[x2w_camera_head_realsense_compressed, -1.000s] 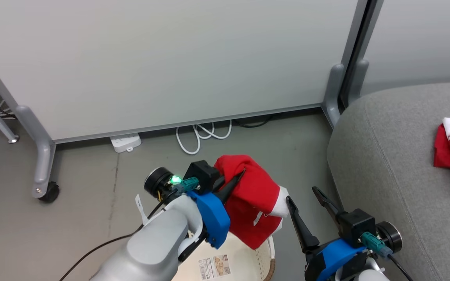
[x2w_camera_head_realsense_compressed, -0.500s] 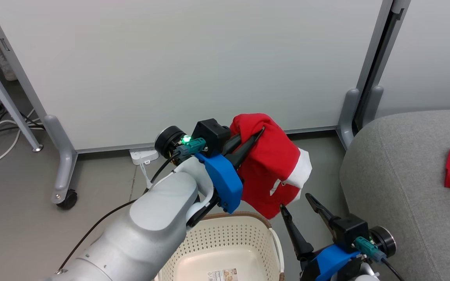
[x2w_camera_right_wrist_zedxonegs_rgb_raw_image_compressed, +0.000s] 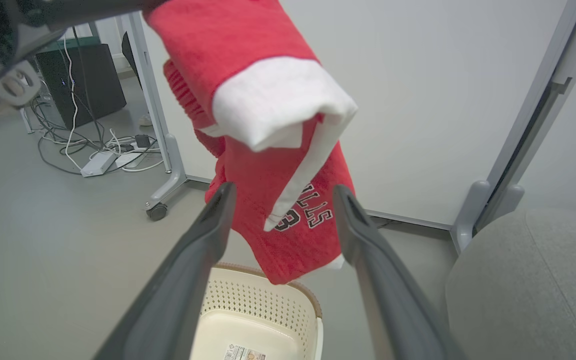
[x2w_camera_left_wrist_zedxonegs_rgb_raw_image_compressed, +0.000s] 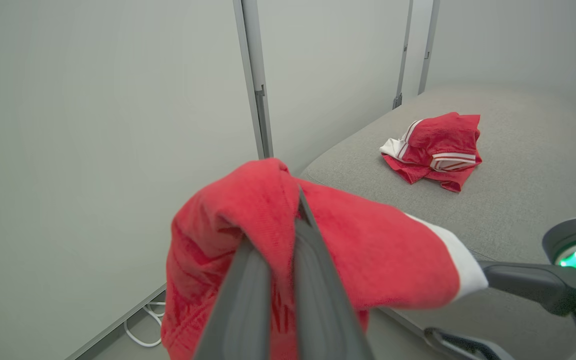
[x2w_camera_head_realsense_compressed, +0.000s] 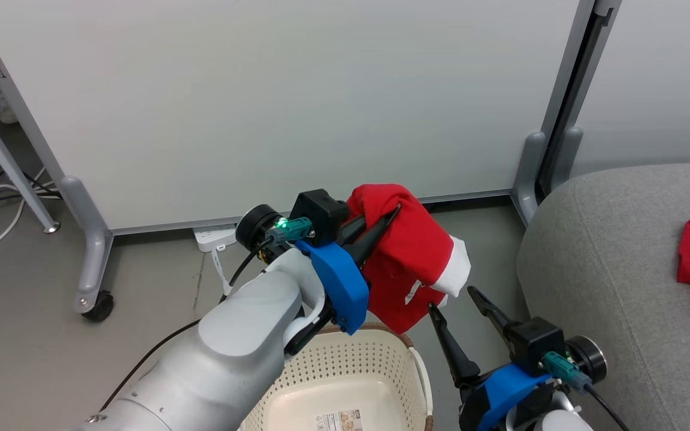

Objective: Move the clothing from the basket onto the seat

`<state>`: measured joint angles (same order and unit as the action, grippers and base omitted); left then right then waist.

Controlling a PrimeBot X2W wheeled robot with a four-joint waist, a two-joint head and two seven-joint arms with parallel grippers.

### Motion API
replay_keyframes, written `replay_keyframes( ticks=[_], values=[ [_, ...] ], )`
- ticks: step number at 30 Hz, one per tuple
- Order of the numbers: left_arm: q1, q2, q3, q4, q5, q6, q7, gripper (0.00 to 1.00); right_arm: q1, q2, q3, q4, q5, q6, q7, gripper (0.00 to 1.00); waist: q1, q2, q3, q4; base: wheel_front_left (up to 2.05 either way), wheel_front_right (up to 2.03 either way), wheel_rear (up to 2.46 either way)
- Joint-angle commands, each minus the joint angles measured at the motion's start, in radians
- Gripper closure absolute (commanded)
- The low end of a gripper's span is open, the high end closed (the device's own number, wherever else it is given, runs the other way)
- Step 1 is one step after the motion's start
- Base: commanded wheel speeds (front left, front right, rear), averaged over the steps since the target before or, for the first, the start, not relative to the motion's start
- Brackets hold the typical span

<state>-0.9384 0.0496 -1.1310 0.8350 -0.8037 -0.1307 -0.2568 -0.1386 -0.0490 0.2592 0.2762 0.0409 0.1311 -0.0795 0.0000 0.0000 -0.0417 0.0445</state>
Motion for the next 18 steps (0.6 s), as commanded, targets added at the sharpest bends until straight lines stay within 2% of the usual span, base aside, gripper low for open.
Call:
replay_keyframes(
  ticks=[1, 13, 18],
  values=[
    [-0.006, 0.002, -0.001, 0.001, -0.006, 0.001, -0.004, 1.00, -0.019, -0.002, -0.003, 0.003, -0.003, -0.001, -0.004, 0.00, 0.0000, 0.0000, 0.000, 0.000, 0.00, 0.00, 0.00],
    [0.021, 0.002, -0.065, -0.016, -0.045, 0.001, -0.008, 1.00, -0.122, -0.022, -0.027, 0.111, -0.040, -0.001, -0.011, 0.00, 0.0000, 0.0000, -0.005, 0.017, 0.00, 0.00, 0.00],
    [0.027, 0.002, -0.096, -0.028, -0.069, 0.001, -0.008, 1.00, -0.188, -0.047, 0.008, 0.185, -0.043, -0.001, -0.024, 0.00, 0.0000, 0.0000, -0.008, 0.027, 0.00, 0.00, 0.00]
  ],
)
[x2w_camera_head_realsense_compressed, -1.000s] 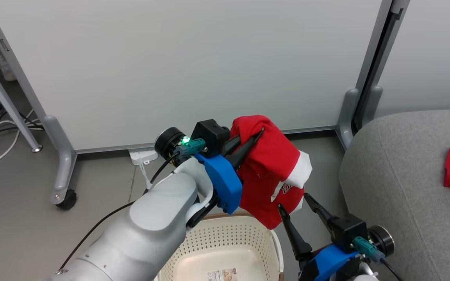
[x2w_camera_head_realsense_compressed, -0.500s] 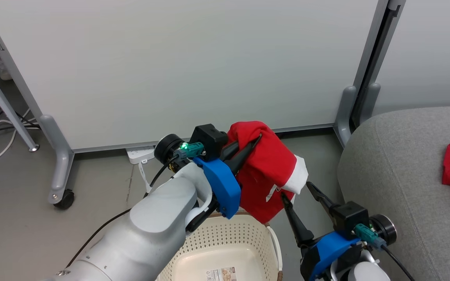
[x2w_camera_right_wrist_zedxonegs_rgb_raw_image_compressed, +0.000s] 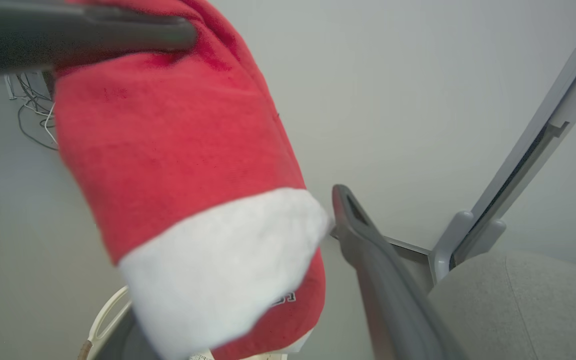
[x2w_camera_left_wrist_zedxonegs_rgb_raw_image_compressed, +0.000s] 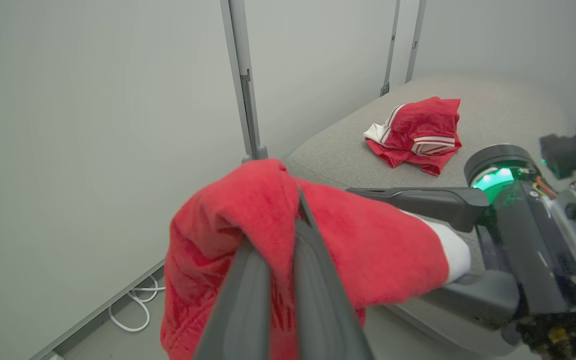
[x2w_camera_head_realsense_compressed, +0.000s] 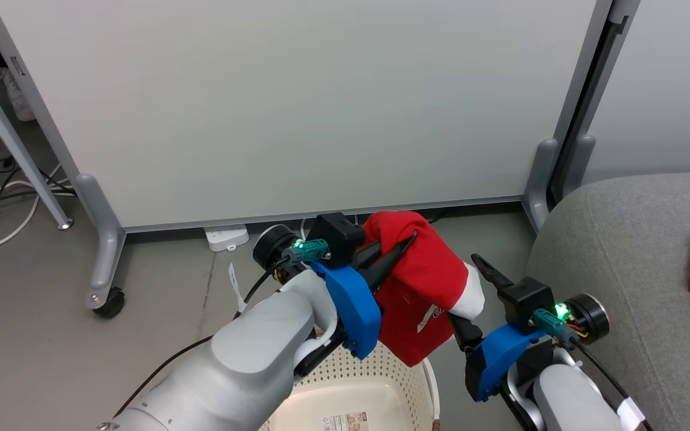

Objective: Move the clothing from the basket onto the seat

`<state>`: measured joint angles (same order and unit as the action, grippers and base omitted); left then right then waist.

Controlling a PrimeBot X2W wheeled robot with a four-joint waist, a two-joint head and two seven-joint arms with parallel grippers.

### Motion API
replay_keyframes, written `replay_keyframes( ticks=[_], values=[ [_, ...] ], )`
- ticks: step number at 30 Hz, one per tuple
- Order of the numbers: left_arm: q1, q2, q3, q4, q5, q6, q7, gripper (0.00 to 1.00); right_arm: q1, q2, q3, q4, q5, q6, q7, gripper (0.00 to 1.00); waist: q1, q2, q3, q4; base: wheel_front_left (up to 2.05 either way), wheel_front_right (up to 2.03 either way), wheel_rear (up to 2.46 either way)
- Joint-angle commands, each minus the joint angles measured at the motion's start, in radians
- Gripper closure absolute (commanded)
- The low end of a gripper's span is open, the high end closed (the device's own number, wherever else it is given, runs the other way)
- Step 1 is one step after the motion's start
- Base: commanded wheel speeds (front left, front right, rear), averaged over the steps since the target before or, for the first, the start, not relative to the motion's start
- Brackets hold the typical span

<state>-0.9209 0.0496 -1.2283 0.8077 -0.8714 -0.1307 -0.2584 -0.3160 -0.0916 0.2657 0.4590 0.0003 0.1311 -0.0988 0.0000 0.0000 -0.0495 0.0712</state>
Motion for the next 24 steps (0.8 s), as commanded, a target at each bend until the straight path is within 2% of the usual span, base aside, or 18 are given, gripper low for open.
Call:
replay_keyframes(
  ticks=[1, 9, 10, 11, 12, 24],
  values=[
    [0.009, 0.002, -0.007, -0.006, -0.008, 0.001, -0.006, 1.00, -0.035, -0.013, 0.023, 0.026, 0.001, -0.001, -0.011, 0.00, 0.0000, 0.0000, 0.001, 0.003, 0.00, 0.00, 0.00],
    [-0.003, 0.002, -0.026, -0.014, -0.029, 0.001, -0.007, 1.00, -0.128, -0.017, 0.128, 0.137, 0.054, -0.001, -0.021, 0.00, 0.0000, 0.0000, 0.007, 0.005, 0.00, 0.00, 0.00],
    [-0.005, 0.002, -0.027, -0.014, -0.032, 0.001, -0.007, 1.00, -0.137, -0.015, 0.145, 0.152, 0.067, -0.001, -0.020, 0.13, 0.0000, 0.0000, 0.008, 0.004, 0.00, 0.00, 0.00],
    [-0.008, 0.002, -0.028, -0.014, -0.034, 0.001, -0.007, 1.00, -0.148, -0.013, 0.162, 0.169, 0.078, -0.001, -0.022, 0.62, 0.0000, 0.0000, 0.009, 0.004, 0.00, 0.00, 0.00],
    [-0.011, 0.002, -0.029, -0.015, -0.036, 0.001, -0.008, 1.00, -0.159, -0.012, 0.173, 0.181, 0.090, -0.001, -0.028, 1.00, 0.0000, 0.0000, 0.010, 0.003, 0.00, 0.00, 0.00],
    [-0.030, 0.002, -0.036, 0.007, -0.057, 0.001, -0.010, 1.00, -0.215, -0.002, 0.225, 0.299, 0.164, -0.001, -0.092, 1.00, 0.0000, 0.0000, 0.011, -0.006, 0.00, 0.00, 0.00]
  ],
)
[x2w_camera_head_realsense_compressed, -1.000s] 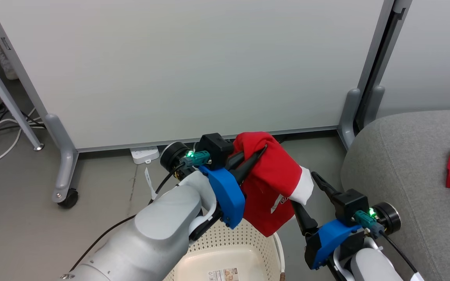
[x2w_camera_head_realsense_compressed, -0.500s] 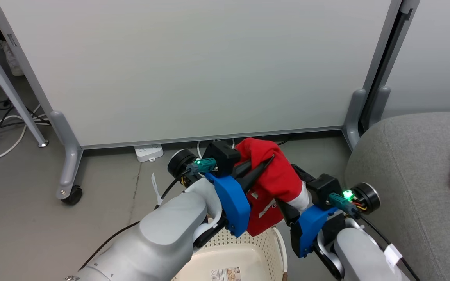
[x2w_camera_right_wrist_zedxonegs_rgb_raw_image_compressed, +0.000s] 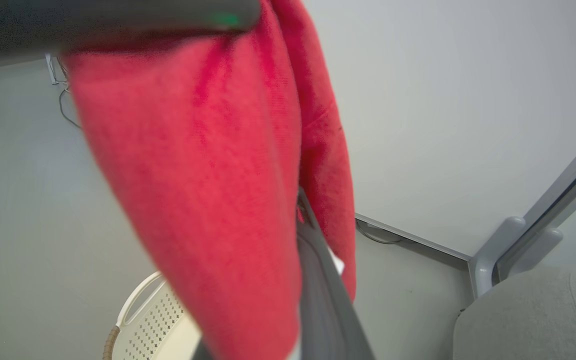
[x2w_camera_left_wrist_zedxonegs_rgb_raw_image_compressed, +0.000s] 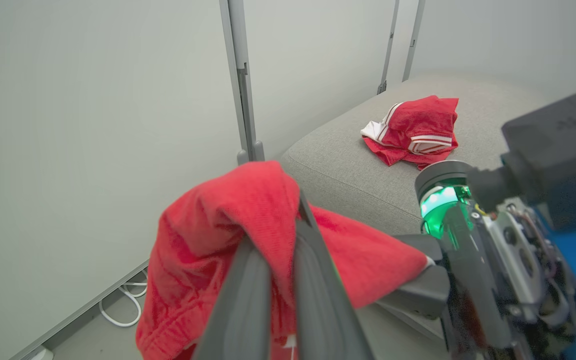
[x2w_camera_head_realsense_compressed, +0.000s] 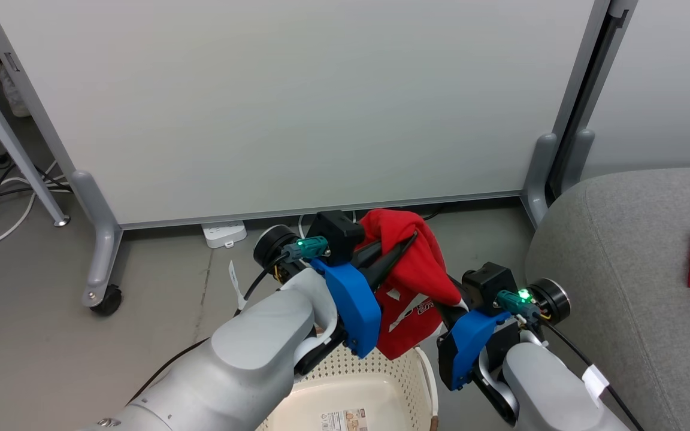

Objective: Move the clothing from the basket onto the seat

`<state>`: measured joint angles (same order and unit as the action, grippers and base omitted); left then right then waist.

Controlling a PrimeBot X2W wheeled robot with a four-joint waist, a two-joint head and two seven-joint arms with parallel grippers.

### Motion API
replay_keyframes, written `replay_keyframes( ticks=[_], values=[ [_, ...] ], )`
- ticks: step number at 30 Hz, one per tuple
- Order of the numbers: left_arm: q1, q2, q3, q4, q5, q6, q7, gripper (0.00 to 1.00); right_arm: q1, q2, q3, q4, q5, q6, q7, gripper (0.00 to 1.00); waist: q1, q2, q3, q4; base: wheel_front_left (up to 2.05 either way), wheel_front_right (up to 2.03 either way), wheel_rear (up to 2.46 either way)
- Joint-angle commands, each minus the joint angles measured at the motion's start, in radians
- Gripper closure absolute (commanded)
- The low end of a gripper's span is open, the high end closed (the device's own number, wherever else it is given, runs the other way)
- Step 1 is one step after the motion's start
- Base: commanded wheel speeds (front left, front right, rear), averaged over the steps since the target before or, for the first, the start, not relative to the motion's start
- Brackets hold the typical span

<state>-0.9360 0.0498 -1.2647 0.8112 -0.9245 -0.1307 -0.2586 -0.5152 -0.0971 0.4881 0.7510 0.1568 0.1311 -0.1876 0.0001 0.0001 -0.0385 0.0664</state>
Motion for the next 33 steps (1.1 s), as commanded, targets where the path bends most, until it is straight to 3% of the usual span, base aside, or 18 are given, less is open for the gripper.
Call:
replay_keyframes(
  ticks=[1, 25, 26, 28, 33],
  values=[
    [-0.016, 0.001, 0.000, 0.004, -0.006, 0.001, -0.010, 1.00, -0.021, 0.004, 0.003, 0.012, 0.009, -0.001, -0.007, 1.00, -0.0001, -0.0001, -0.001, -0.002, 0.00, 0.00, 0.00],
    [-0.011, 0.002, 0.014, 0.012, -0.010, 0.001, -0.010, 1.00, -0.051, 0.023, 0.007, 0.093, 0.017, -0.001, -0.051, 1.00, -0.0001, -0.0001, -0.008, -0.022, 0.00, 0.00, 0.00],
    [-0.009, 0.002, 0.017, 0.013, -0.009, 0.001, -0.010, 0.77, -0.052, 0.023, 0.008, 0.096, 0.014, -0.001, -0.052, 1.00, -0.0001, -0.0001, -0.008, -0.022, 0.00, 0.00, 0.00],
    [-0.005, 0.002, 0.023, 0.012, -0.008, 0.001, -0.010, 0.00, -0.054, 0.024, 0.006, 0.099, 0.014, -0.001, -0.052, 1.00, -0.0001, -0.0001, -0.008, -0.022, 0.00, 0.00, 0.00],
    [0.013, 0.002, 0.032, 0.016, -0.011, 0.001, -0.008, 0.00, -0.056, 0.026, 0.004, 0.100, 0.014, -0.001, -0.059, 1.00, -0.0001, -0.0001, -0.007, -0.022, 0.00, 0.00, 0.00]
  ],
)
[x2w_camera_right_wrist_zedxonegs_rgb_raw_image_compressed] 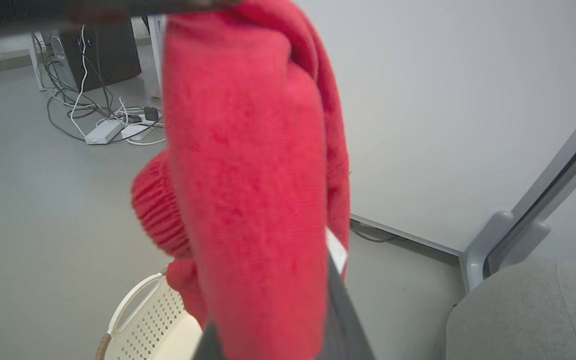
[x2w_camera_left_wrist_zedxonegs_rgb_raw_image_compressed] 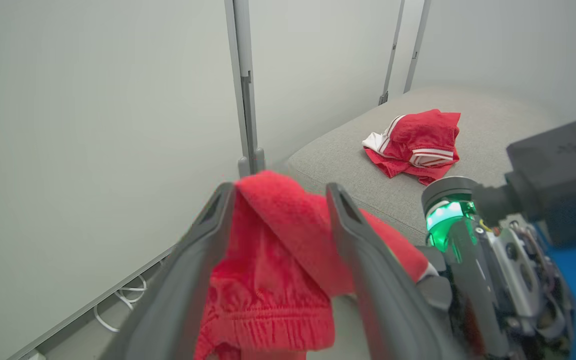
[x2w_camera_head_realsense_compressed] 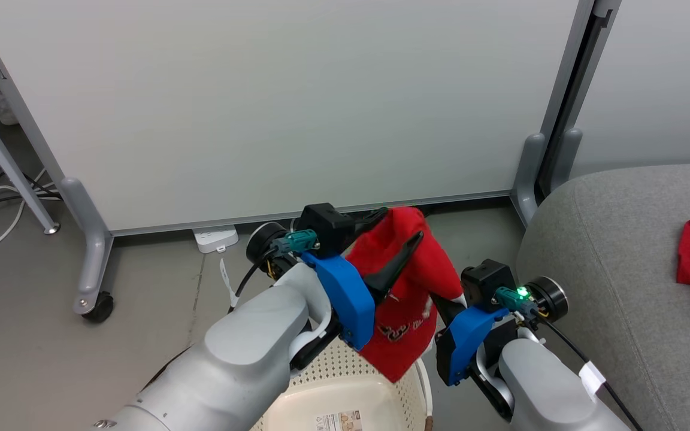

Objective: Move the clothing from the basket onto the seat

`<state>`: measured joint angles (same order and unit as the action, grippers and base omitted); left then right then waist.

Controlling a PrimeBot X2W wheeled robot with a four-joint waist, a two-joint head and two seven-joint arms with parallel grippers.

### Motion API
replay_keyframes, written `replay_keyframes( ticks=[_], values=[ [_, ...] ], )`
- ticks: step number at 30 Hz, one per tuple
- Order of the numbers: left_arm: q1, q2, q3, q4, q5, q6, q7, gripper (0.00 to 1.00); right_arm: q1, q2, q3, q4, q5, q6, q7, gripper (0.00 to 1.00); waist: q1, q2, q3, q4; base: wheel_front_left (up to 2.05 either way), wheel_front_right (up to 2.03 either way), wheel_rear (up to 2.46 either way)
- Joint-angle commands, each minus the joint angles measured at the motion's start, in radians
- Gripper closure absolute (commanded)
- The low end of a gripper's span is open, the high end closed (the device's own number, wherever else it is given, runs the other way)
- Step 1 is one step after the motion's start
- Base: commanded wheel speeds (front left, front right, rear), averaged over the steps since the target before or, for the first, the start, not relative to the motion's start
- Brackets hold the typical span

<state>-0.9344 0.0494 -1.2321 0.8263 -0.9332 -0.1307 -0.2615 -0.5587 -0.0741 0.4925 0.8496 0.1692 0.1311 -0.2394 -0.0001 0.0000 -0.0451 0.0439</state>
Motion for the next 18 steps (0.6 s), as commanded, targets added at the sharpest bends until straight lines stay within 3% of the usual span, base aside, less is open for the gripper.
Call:
replay_keyframes(
  ticks=[1, 7, 18],
  values=[
    [0.018, 0.002, 0.010, 0.000, 0.000, 0.001, -0.005, 0.00, -0.013, 0.003, -0.002, 0.001, 0.002, -0.001, -0.008, 1.00, 0.0001, 0.0000, 0.001, 0.000, 0.00, 0.00, 0.00],
    [0.098, 0.024, 0.114, -0.046, 0.035, 0.018, -0.005, 0.00, -0.007, -0.001, -0.017, 0.000, 0.000, -0.001, -0.012, 1.00, 0.0001, 0.0000, 0.005, 0.007, 0.00, 0.00, 0.00],
    [0.398, 0.102, 0.377, -0.278, 0.245, 0.078, -0.004, 0.00, 0.028, -0.015, -0.060, -0.012, -0.010, -0.001, -0.017, 1.00, 0.0001, 0.0000, 0.008, 0.027, 0.00, 0.00, 0.00]
  ],
)
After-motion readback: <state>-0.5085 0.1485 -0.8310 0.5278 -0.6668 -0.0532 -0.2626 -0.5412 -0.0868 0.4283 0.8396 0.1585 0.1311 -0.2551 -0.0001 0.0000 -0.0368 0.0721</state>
